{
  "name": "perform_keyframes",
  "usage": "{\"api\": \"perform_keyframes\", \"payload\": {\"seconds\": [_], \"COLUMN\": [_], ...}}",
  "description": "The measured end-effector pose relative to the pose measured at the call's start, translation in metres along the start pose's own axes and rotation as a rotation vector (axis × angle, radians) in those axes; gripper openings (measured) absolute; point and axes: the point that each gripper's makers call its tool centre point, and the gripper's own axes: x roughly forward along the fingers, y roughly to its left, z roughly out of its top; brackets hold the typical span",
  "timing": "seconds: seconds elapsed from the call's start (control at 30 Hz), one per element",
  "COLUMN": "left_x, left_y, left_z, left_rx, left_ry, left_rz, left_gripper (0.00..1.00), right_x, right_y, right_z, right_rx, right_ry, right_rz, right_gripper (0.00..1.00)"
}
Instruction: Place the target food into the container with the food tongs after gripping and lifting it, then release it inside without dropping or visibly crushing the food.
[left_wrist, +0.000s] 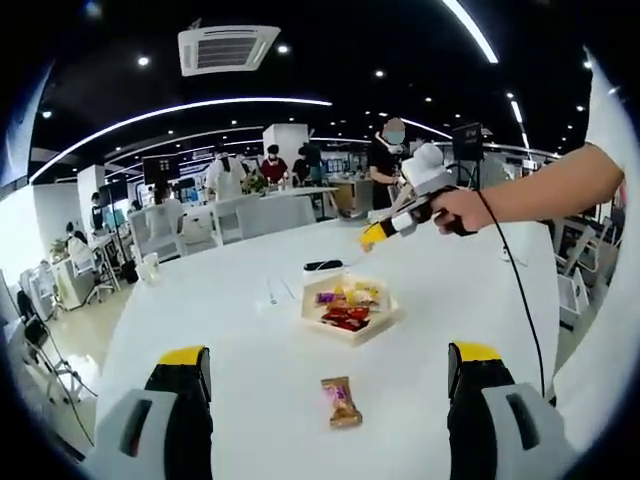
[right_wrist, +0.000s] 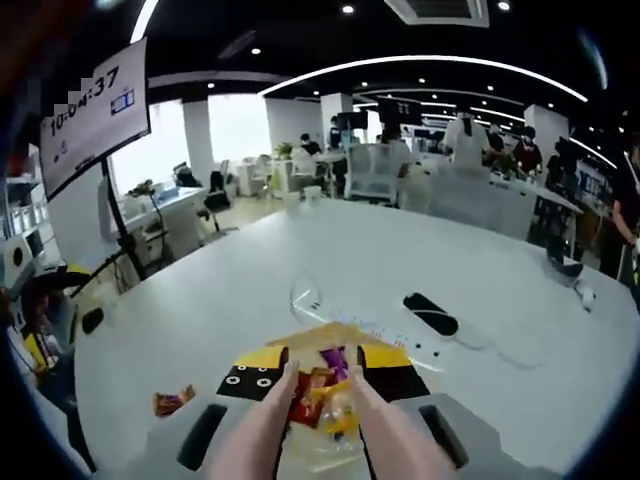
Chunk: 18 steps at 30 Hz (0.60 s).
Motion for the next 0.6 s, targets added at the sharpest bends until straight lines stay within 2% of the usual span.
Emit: {"api": "perform_keyframes", "payload": {"seconds": [0.23, 0.3, 0.4, 0.47, 0.53, 0.6], "left_x": [-0.002, -0.002, -0.002, -0.001, -0.001, 0.0], "left_y": [-0.001, -0.002, -0.002, -0.005, -0.006, -0.009], "left_z": [0.004, 0.004, 0.007, 0.01, 0.011, 0.011], "left_rx": [-0.001, -0.004, -0.001, -0.003, 0.003, 0.007], "left_ry": [-0.019, -0.02, -0.028, -0.037, -0.041, -0.043], "left_rz": [-0.007, -0.012, -0.014, -0.025, -0.029, -0.034], "left_gripper": [0.99, 0.99, 0.99, 0.99, 0.99, 0.99], "right_x": [-0.011, -0.017, -0.031, -0.044, -0.052, -0.07], "right_y": [0.002, 0.002, 0.001, 0.007, 0.006, 0.008], "right_z": [-0.004, -0.006, -0.007, -0.011, -0.012, -0.014], "right_rx": [0.002, 0.03, 0.075, 0.144, 0.132, 0.105], "right_ry": [0.008, 0.015, 0.007, 0.002, -0.003, -0.014], "right_rz": [-0.013, -0.011, -0.012, 0.007, -0.003, -0.021], "right_gripper": [0.27, 0.27, 0.27, 0.27, 0.27, 0.28]}}
